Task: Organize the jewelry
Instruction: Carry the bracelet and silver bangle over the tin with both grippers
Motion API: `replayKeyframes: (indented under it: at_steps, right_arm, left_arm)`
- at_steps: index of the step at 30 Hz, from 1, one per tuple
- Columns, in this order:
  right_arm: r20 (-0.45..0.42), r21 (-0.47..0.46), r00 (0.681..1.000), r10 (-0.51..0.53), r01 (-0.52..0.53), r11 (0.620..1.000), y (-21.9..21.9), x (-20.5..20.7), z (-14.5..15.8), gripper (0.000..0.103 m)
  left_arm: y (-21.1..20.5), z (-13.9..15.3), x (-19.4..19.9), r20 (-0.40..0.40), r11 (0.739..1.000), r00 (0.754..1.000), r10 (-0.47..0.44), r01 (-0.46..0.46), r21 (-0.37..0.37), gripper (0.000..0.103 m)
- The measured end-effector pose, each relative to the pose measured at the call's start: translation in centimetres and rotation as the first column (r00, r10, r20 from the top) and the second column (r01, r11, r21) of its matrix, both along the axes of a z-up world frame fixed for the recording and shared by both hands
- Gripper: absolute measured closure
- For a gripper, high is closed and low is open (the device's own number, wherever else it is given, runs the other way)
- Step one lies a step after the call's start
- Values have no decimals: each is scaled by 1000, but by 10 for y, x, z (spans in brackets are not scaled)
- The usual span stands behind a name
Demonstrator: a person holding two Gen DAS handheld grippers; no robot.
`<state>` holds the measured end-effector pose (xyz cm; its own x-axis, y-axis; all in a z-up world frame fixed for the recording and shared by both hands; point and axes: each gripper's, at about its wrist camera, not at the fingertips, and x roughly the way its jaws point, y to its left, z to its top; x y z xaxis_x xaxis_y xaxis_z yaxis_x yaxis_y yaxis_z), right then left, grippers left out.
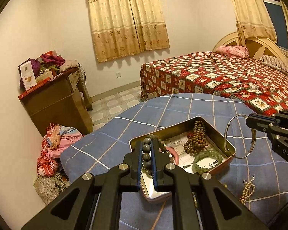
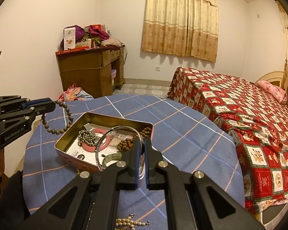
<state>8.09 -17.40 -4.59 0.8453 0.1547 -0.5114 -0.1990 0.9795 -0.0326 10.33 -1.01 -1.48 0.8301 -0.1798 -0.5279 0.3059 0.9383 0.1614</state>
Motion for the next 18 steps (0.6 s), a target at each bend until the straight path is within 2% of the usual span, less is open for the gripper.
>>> replayKeyframes:
  at_steps: [18]
  right_arm:
    - [-2, -43, 1000, 13, -14, 999, 14, 22, 6, 97]
  left_arm:
    - [3, -3, 17, 6, 1000, 1000, 20, -20, 9, 95]
